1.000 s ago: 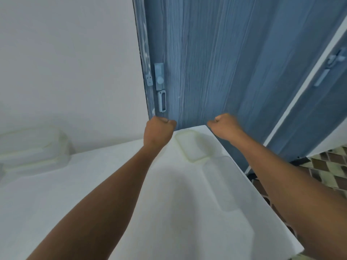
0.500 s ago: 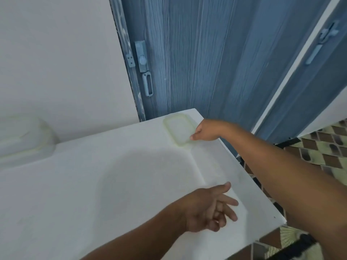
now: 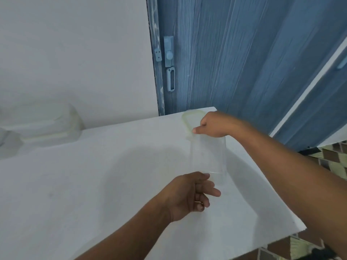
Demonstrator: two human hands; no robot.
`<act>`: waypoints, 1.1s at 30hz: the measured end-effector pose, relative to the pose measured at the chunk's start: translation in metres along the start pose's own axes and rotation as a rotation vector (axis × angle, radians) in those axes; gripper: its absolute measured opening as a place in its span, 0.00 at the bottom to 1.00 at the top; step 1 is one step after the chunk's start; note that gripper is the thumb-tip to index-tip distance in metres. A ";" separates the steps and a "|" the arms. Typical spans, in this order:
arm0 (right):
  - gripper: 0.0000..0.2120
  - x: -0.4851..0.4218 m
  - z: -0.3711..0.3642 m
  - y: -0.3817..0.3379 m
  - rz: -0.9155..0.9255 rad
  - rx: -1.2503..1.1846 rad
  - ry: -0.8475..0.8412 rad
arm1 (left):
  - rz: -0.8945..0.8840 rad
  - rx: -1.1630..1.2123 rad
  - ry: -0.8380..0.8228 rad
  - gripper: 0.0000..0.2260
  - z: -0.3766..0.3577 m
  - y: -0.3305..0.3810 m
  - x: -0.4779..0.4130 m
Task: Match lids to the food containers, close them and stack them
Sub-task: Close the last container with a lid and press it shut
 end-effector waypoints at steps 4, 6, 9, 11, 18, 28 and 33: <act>0.26 -0.005 -0.005 -0.045 0.060 -0.038 0.054 | -0.057 0.000 0.140 0.12 0.036 0.005 0.042; 0.26 -0.009 -0.013 -0.075 0.109 -0.113 0.101 | -0.086 0.006 0.200 0.11 0.055 0.007 0.069; 0.26 -0.012 -0.028 -0.131 0.206 -0.231 0.178 | -0.138 0.021 0.279 0.11 0.082 0.004 0.118; 0.25 -0.013 -0.038 -0.170 0.268 -0.278 0.201 | -0.158 0.034 0.318 0.12 0.096 -0.002 0.151; 0.24 -0.014 -0.074 -0.280 0.415 -0.348 0.242 | -0.227 0.099 0.512 0.12 0.140 -0.028 0.249; 0.10 0.044 -0.116 -0.291 0.550 -1.077 0.213 | -0.554 0.141 0.773 0.13 0.186 -0.036 0.327; 0.06 0.070 -0.150 -0.273 0.543 -1.477 0.056 | -0.627 0.154 0.858 0.21 0.195 -0.047 0.332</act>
Point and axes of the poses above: each hand's wrist, its own x-axis away from the middle knuckle, its own z-axis out of the back of the hand, y = z × x, the point moved 3 cm from there along -x, towards the middle knuckle, and after that the axes turned 14 degrees about -y, right-handed, at the moved point
